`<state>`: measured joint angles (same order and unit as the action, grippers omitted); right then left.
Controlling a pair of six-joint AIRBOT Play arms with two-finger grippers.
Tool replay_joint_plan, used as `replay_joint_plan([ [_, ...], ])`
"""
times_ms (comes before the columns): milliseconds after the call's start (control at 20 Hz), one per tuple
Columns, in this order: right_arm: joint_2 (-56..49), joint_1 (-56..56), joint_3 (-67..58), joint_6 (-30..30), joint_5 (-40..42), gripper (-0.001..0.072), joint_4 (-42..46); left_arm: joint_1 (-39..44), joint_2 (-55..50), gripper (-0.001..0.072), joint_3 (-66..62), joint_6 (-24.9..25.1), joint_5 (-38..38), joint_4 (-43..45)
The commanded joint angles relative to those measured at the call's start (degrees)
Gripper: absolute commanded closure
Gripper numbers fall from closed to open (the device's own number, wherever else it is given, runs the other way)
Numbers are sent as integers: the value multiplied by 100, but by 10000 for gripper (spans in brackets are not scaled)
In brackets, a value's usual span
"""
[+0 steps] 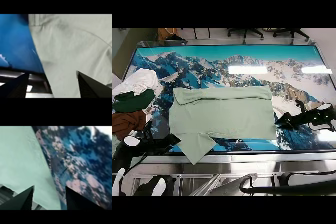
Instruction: Fold the shirts.
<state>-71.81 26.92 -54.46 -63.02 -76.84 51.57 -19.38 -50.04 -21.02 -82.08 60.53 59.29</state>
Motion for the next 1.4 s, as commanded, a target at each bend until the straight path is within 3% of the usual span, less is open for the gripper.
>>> replay_joint_plan([
  [0,-225,-420,127,46,256,244,131,0,-688,62,-173,120,-706,-142],
  [100,-308,-658,125,48,341,245,114,142,-1185,62,-284,468,-894,-610],
  [200,-319,-820,125,87,332,248,114,437,-1563,371,-293,975,-977,-1329],
  [300,-306,-844,122,90,160,272,96,695,-1792,418,-299,1202,-894,-1720],
  [350,-293,-833,122,116,-28,394,98,745,-1823,524,-341,1226,-734,-1725],
  [400,-267,-826,122,151,-275,449,138,739,-1777,691,-424,1377,-481,-1681],
  [450,-240,-820,122,151,-479,501,195,669,-1622,691,-527,1377,-177,-1681],
  [500,-192,-804,125,136,-647,672,205,540,-1397,693,-629,1344,114,-1676],
  [550,-107,-791,125,48,-682,698,282,374,-1126,695,-772,1252,511,-1633],
  [700,236,-737,122,-575,-713,699,1235,-13,-229,695,-1231,315,1628,-278],
  [800,433,-737,122,-859,-881,699,1663,-212,232,695,-1434,153,1950,199],
  [900,623,-739,120,-846,-852,699,1478,-367,522,694,-1456,157,1825,98],
  [1050,769,-734,-293,-315,-863,699,476,-306,387,694,-1530,315,1580,-516],
  [1350,177,-844,-1934,225,361,698,-302,726,-1473,694,-3263,354,393,-828],
])
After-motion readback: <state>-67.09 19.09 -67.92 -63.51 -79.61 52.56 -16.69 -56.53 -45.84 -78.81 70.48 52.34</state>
